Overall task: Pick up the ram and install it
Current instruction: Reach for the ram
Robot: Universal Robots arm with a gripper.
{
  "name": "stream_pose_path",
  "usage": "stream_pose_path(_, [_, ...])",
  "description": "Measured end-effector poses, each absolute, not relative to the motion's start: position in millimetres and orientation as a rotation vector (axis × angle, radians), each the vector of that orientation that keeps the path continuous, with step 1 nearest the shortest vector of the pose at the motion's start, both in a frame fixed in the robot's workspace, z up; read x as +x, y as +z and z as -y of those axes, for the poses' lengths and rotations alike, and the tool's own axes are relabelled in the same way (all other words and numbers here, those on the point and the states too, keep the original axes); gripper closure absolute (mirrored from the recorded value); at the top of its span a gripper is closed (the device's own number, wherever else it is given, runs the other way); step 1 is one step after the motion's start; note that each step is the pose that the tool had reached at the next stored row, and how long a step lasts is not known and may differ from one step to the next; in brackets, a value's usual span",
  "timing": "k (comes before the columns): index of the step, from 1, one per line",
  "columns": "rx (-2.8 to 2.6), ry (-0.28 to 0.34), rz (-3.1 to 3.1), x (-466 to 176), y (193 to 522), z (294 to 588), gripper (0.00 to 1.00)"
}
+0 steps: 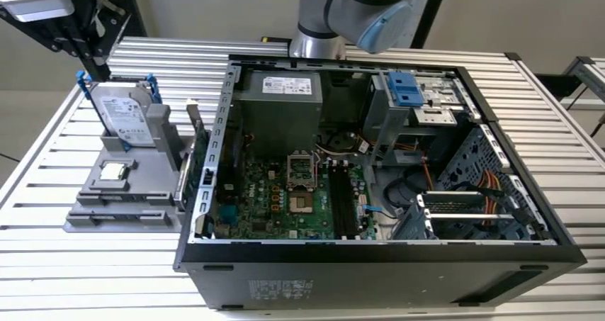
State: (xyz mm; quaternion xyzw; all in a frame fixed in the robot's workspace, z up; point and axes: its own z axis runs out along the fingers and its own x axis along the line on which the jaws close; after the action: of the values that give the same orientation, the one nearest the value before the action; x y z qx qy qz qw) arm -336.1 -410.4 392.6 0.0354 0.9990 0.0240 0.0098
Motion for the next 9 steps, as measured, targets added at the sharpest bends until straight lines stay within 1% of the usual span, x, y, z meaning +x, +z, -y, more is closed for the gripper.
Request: stream_pose_path(9, [0.111, 0.075, -3.119, -347.3, 392.5, 410.8, 1.0])
